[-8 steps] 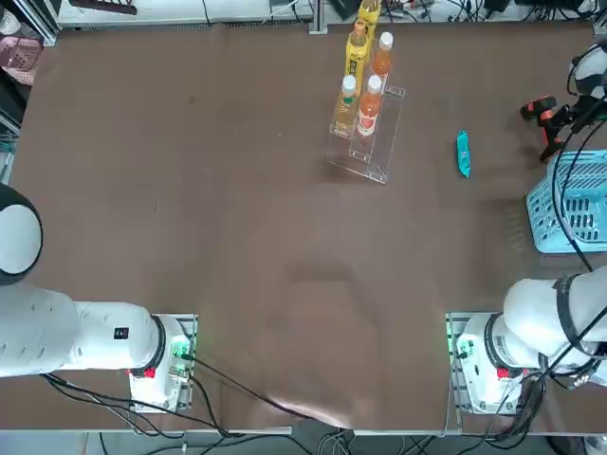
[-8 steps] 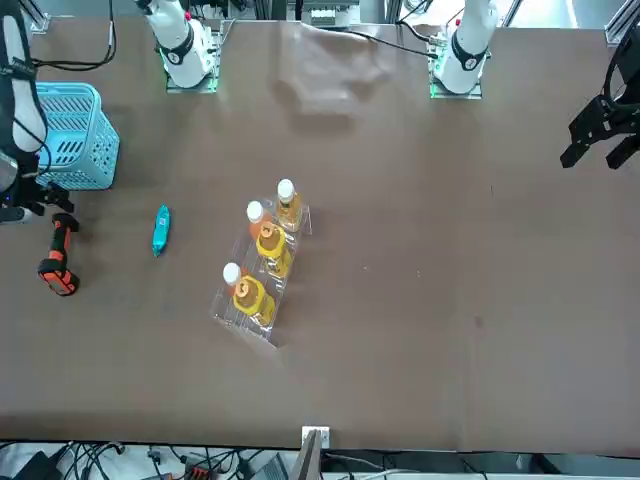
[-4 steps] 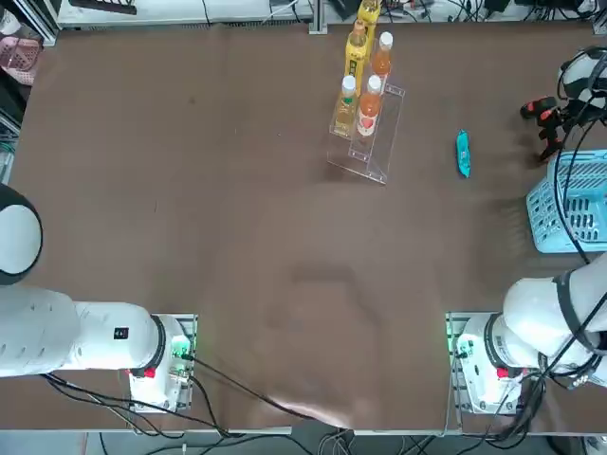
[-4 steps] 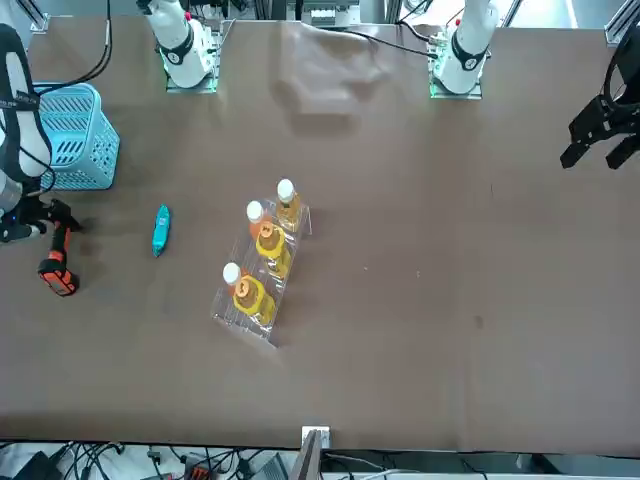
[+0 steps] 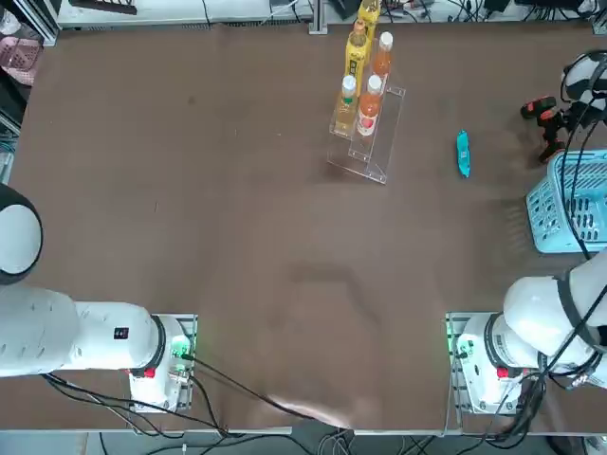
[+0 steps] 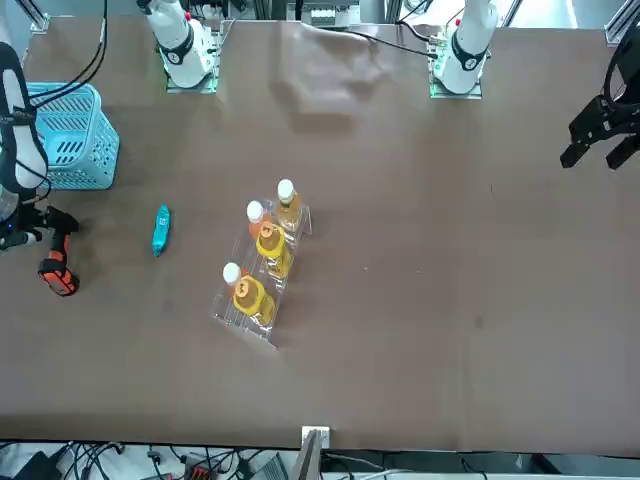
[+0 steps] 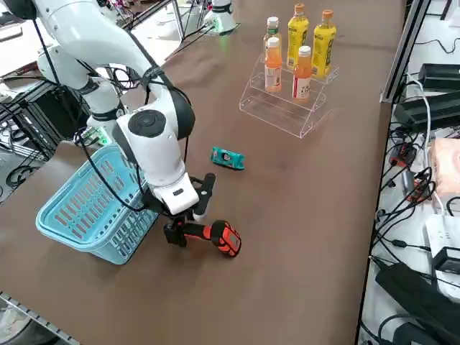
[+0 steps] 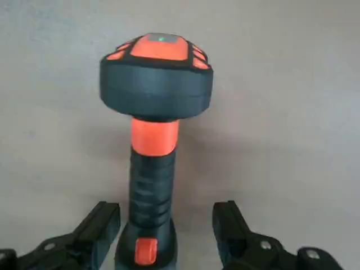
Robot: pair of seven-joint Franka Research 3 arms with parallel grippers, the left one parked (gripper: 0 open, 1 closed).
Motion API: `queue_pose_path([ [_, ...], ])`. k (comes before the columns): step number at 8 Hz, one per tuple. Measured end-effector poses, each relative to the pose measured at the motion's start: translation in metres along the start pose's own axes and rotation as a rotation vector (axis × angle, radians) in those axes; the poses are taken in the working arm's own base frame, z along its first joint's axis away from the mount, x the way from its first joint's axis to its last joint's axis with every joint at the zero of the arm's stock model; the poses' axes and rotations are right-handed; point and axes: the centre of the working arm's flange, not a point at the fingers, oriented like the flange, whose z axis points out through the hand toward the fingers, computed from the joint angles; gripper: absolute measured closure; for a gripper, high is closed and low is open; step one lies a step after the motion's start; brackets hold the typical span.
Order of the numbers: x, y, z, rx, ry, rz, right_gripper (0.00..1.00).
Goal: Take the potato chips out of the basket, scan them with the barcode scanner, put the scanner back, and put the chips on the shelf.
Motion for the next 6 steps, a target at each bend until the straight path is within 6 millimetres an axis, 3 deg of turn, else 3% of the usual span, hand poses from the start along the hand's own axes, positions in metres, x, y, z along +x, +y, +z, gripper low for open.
queue_pose_path([
  [4, 0.001, 0.001, 0.022, 0.007, -0.009, -0.001, 0.0],
  [6, 0.001, 0.001, 0.022, 0.007, -0.01, 0.0, 0.07],
])
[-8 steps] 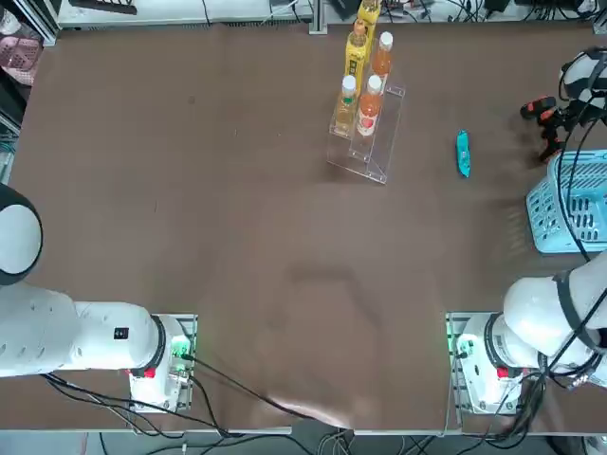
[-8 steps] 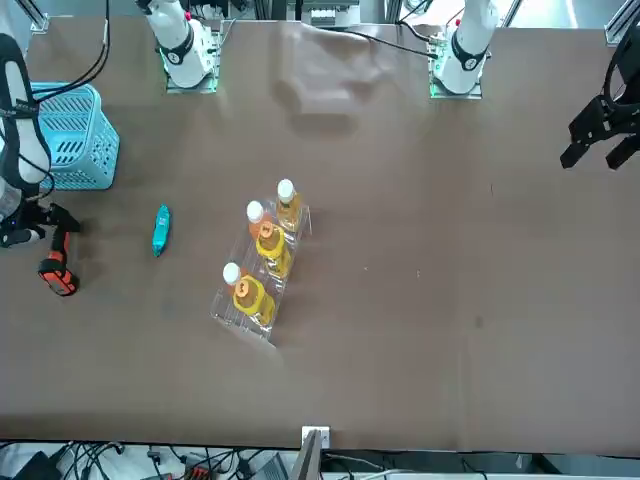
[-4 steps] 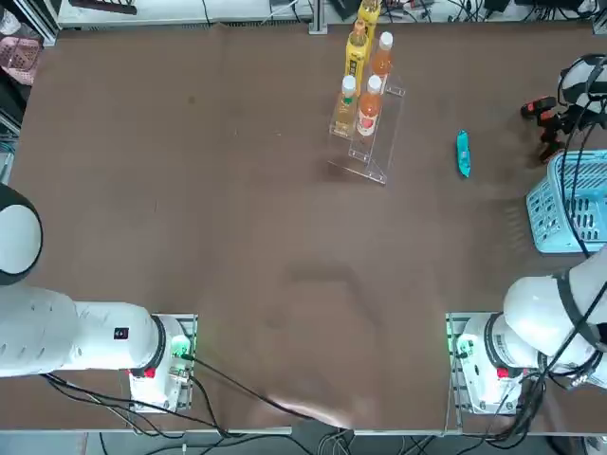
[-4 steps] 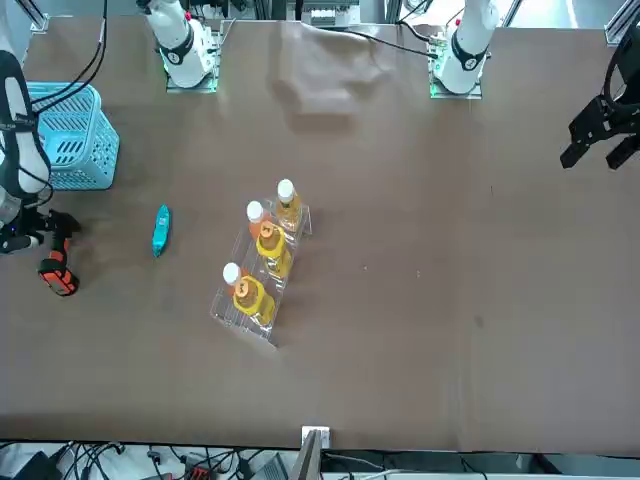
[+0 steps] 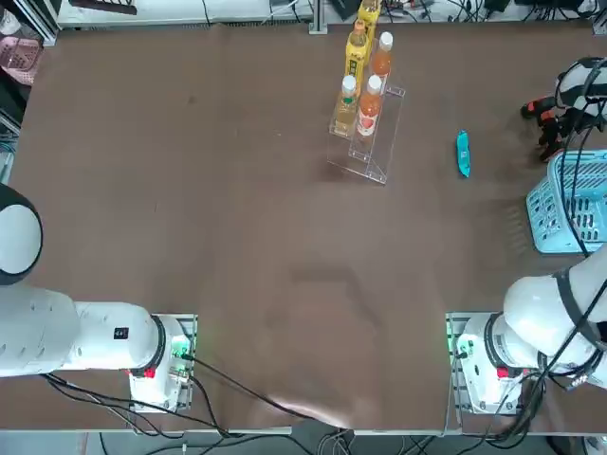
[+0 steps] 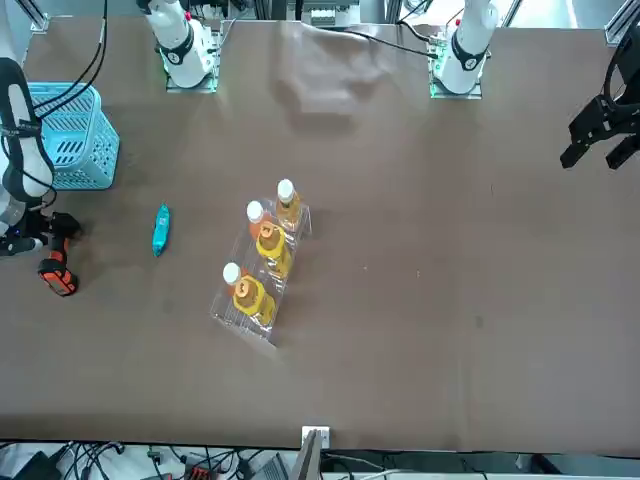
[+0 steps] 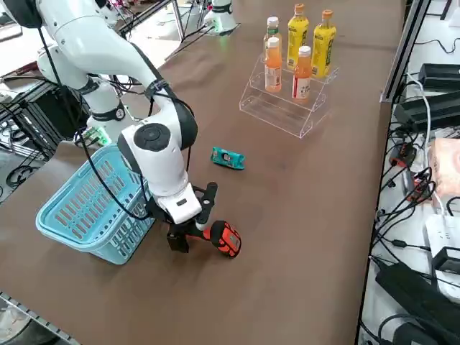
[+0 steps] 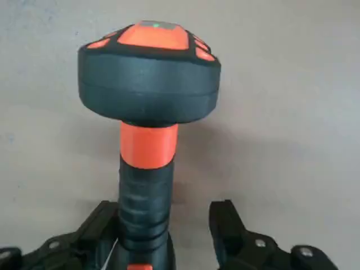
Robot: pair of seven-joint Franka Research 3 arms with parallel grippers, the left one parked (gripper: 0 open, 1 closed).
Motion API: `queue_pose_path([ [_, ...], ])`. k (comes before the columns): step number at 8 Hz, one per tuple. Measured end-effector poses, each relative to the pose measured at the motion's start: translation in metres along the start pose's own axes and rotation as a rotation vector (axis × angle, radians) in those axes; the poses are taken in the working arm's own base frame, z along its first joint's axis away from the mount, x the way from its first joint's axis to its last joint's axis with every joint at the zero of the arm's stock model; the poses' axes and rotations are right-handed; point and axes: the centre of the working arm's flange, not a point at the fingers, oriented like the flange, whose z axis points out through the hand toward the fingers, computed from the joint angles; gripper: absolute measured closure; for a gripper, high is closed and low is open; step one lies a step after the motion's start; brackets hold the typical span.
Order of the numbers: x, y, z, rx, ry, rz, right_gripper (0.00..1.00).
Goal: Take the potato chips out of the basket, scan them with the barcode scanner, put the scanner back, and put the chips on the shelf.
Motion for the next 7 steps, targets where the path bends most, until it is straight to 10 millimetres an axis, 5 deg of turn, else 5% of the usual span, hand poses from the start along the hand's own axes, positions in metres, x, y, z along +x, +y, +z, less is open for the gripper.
queue_pose_path([
  [2, 0.0002, -0.0004, 0.0004, 0.001, 0.0, -0.001, 0.27],
  [7, -0.0007, -0.0018, 0.0071, 0.008, -0.008, -0.001, 0.54],
])
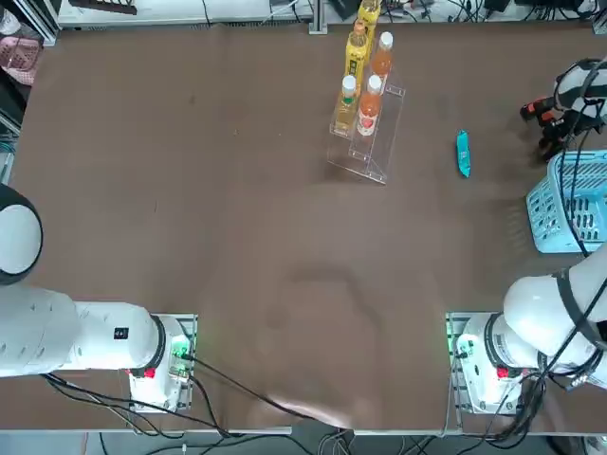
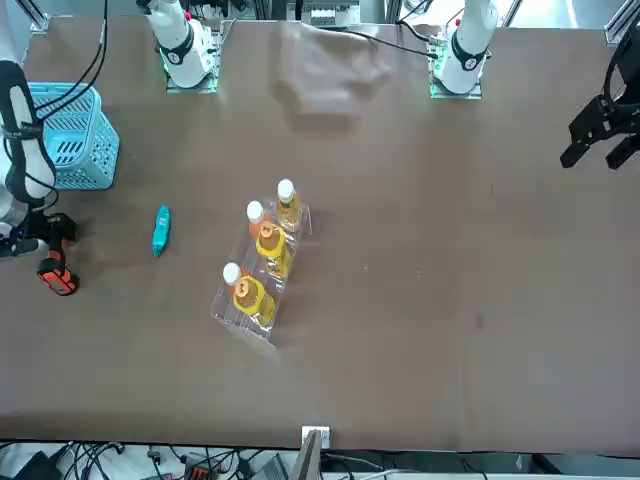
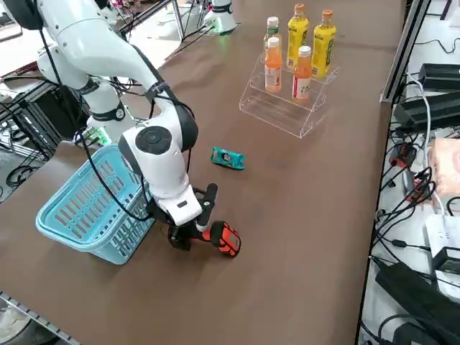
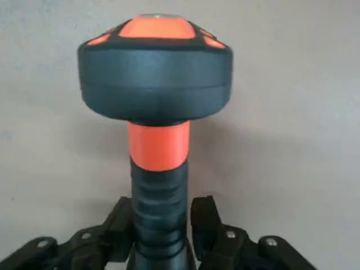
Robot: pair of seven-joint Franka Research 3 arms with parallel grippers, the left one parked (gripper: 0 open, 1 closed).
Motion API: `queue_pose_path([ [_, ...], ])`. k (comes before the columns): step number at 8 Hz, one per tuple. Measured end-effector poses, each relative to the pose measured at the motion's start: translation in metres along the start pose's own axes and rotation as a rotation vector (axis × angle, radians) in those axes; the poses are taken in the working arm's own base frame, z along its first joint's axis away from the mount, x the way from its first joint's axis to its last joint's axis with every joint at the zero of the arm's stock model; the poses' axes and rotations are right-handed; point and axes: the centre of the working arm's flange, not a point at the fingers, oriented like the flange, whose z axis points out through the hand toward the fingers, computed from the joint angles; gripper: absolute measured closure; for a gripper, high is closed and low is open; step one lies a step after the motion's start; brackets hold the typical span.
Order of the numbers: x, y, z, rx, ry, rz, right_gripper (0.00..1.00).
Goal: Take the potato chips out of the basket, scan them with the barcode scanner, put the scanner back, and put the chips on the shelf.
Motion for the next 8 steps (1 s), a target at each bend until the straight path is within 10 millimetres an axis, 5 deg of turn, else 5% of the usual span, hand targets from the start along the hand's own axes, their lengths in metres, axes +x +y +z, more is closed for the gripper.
queue_pose_path([
  [8, 0.01, -0.003, -0.009, -0.008, 0.018, -0.033, 0.59],
])
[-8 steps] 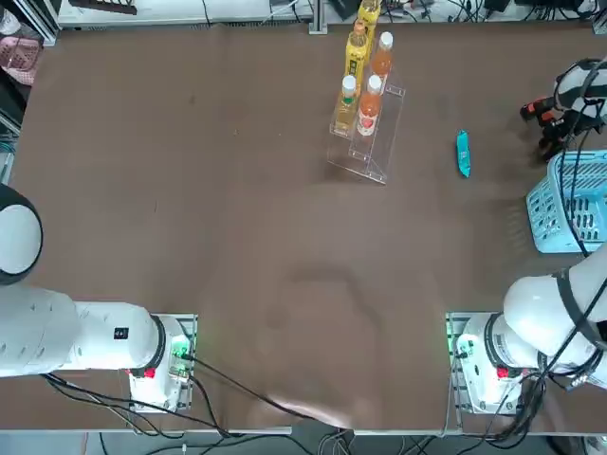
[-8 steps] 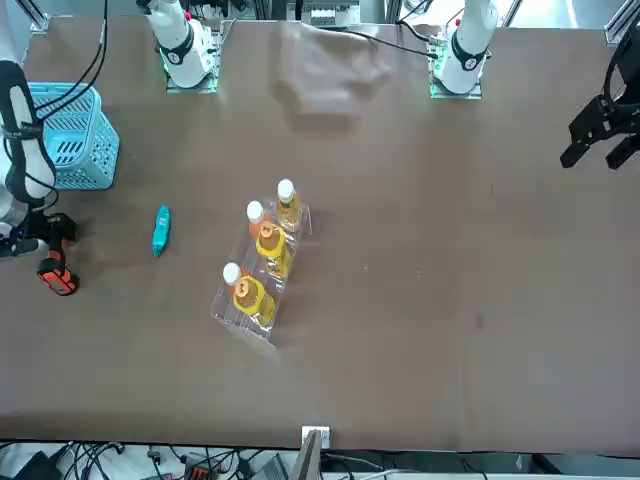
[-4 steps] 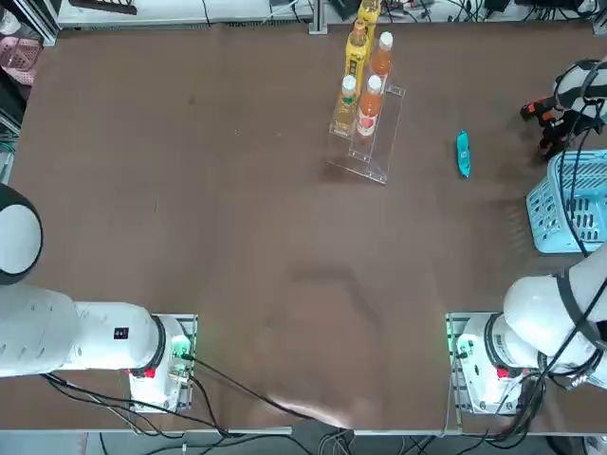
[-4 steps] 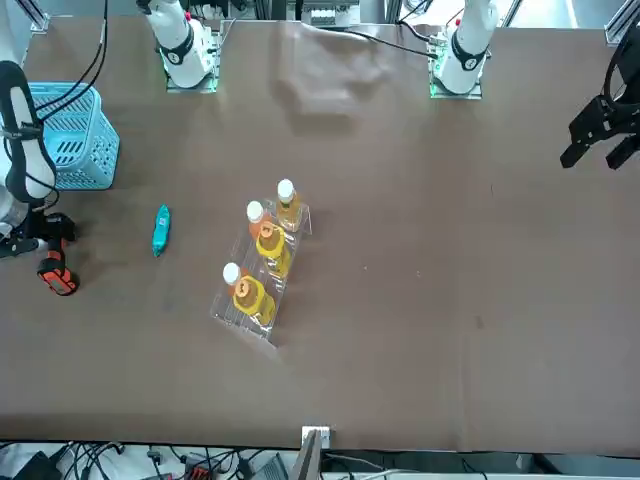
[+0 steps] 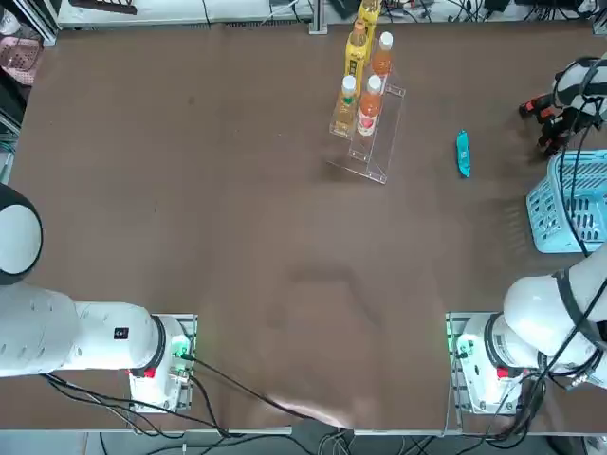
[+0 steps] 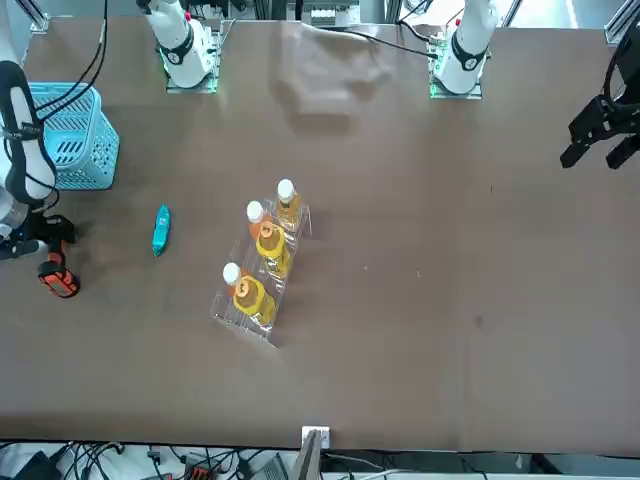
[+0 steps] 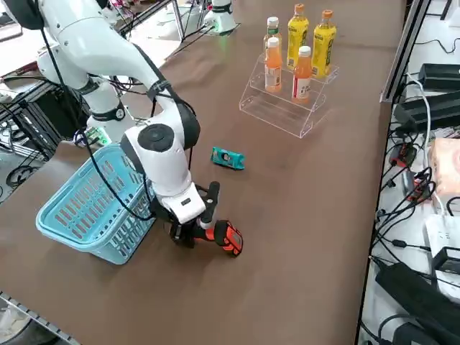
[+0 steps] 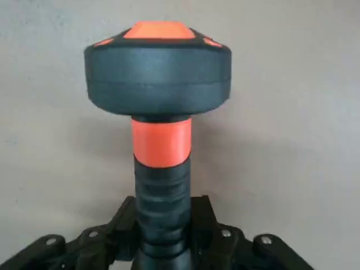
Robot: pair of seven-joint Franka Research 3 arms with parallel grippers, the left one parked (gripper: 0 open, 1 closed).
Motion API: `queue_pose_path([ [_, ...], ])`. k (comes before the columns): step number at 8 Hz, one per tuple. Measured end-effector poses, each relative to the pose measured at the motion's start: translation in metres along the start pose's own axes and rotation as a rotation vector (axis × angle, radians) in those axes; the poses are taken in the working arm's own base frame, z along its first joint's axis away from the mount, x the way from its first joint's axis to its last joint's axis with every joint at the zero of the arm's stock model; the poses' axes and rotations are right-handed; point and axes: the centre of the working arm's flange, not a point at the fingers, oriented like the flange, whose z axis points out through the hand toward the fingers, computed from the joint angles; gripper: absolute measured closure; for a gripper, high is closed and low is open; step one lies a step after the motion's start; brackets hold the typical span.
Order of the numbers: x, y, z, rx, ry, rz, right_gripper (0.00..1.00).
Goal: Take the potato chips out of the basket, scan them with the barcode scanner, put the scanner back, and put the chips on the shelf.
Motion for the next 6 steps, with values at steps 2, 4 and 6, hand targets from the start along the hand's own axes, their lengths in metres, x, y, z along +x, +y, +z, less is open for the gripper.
queue_pose_path([
  [2, 0.01, -0.002, -0.021, -0.013, 0.018, -0.014, 0.59],
  [4, 0.022, -0.012, -0.047, -0.018, 0.026, -0.037, 0.59],
  [6, 0.036, -0.037, -0.076, 0.01, -0.001, -0.044, 0.59],
])
